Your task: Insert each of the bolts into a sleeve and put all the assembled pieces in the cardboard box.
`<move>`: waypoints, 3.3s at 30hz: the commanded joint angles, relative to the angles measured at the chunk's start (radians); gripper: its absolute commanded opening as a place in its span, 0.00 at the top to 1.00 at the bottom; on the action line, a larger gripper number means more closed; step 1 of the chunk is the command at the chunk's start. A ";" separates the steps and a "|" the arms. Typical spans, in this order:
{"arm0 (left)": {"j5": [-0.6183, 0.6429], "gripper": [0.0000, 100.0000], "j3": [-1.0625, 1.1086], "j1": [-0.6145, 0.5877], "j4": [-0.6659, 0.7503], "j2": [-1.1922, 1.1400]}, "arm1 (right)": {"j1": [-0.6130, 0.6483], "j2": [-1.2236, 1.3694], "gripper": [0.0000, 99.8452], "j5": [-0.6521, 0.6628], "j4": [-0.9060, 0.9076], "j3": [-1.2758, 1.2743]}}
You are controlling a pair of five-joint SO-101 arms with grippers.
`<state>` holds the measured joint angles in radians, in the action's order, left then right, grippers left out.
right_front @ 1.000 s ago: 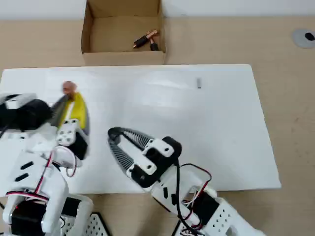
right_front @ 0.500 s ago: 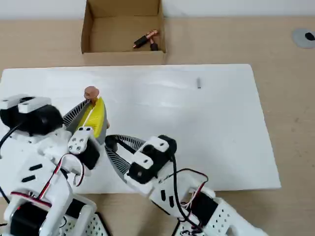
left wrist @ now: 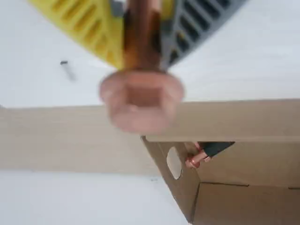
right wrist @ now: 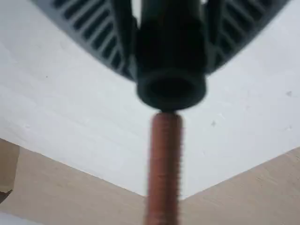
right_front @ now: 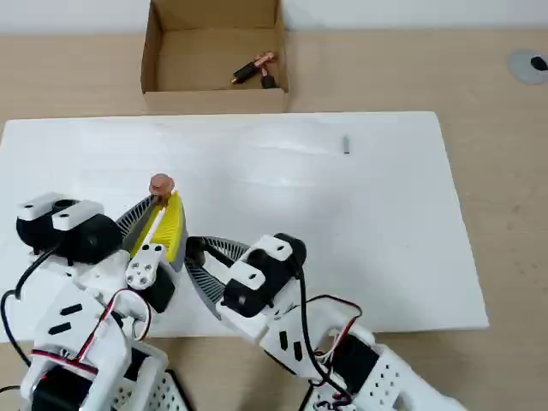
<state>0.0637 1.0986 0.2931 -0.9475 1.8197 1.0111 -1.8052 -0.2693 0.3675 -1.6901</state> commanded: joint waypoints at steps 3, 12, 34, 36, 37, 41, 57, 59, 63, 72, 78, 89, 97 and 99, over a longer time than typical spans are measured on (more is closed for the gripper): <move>-0.006 0.99 0.040 0.012 0.106 0.004 | 0.016 -0.107 0.99 -0.009 0.003 0.002; -0.006 0.99 0.011 0.055 0.114 0.001 | 0.016 -0.105 0.99 -0.009 0.012 0.002; -0.086 0.99 -0.006 0.107 0.028 0.002 | -0.071 -0.105 0.99 -0.011 0.038 0.002; -0.084 0.99 -0.005 0.109 0.028 0.002 | -0.071 -0.105 0.99 -0.011 0.038 0.002; -0.084 0.99 -0.002 0.109 0.028 0.002 | -0.071 -0.105 0.99 -0.011 0.038 0.002; -0.060 0.99 0.000 0.110 0.029 0.002 | -0.071 -0.105 0.99 -0.011 0.038 0.002; -0.057 0.98 0.000 0.175 -0.037 0.002 | -0.071 -0.105 0.99 -0.011 0.037 0.002; -0.046 0.91 0.000 0.141 -0.037 0.002 | -0.071 -0.105 0.98 -0.011 0.038 0.002; 0.078 0.85 0.000 0.057 -0.049 0.002 | -0.071 -0.105 0.91 -0.011 0.040 0.002; 0.106 0.81 -0.012 0.046 -0.107 0.002 | -0.071 -0.105 0.90 -0.011 0.040 0.002; 0.106 0.81 -0.109 0.055 -0.192 0.001 | -0.071 -0.105 0.90 -0.011 0.048 0.002; 0.029 0.81 -0.491 -0.183 -0.276 -0.018 | -0.254 -0.107 0.99 -0.005 0.029 0.038; -0.066 0.81 -0.443 -0.483 -0.394 -0.019 | -0.291 -0.087 0.99 0.155 -0.140 0.148; -0.066 0.81 -0.416 -0.505 -0.436 -0.019 | -0.305 -0.035 0.99 0.190 -0.164 0.200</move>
<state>0.0084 0.6628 -0.1657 -1.3403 1.8197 0.7380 -1.8036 -0.1327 0.2677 -1.6210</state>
